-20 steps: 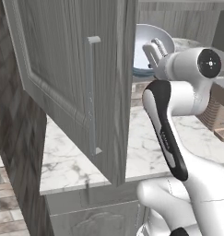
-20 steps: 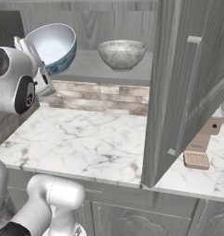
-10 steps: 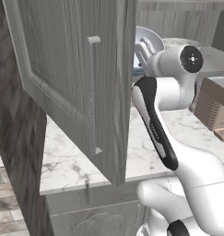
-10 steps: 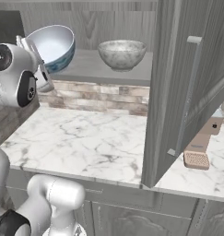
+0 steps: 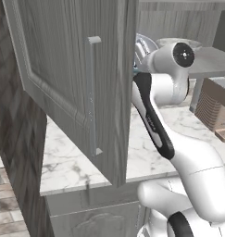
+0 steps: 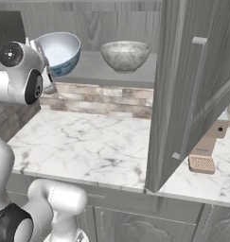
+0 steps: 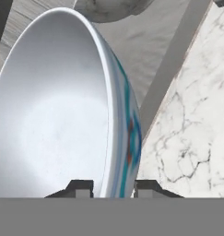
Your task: Open the cabinet. Pick the bowls from the counter and place them in the cabinet. Then close the cabinet.
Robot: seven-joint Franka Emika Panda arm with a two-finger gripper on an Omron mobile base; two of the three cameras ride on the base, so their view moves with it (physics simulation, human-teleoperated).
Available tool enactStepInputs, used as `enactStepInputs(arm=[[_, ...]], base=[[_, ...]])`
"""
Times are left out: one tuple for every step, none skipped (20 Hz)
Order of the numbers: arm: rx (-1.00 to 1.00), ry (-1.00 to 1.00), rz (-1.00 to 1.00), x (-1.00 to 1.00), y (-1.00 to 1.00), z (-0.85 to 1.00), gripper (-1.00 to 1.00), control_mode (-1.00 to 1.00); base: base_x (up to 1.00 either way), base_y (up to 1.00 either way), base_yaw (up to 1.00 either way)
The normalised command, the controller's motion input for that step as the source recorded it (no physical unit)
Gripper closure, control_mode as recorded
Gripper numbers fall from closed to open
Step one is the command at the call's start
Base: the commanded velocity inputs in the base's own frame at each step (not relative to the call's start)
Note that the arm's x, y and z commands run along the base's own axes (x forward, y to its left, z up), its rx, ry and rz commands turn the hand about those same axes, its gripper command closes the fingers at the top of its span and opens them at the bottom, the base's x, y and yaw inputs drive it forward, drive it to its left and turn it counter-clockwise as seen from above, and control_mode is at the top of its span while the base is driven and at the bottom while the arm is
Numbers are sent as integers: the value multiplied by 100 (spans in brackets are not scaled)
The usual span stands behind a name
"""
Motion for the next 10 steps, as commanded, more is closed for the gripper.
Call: enactStepInputs(arm=[[7, 0, 0, 26, 0, -16, 100, -100], [5, 0, 0, 26, 0, -21, 100, -100], [3, 0, 0, 27, 0, -23, 100, -100], [4, 0, 0, 29, 0, -24, 100, -100], [5, 0, 0, 32, 0, -26, 100, -100], [5, 0, 0, 33, 0, -25, 100, -100], [6, 0, 0, 36, 0, -26, 100, -100], [5, 0, 0, 36, 0, -24, 100, -100], [6, 0, 0, 39, 0, -24, 100, -100], [6, 0, 0, 39, 0, -26, 100, -100]], base=[[0, 0, 0], [0, 0, 0], [0, 0, 0], [0, 0, 0], [0, 0, 0], [0, 0, 0], [0, 0, 0], [0, 0, 0], [0, 0, 0], [0, 0, 0]])
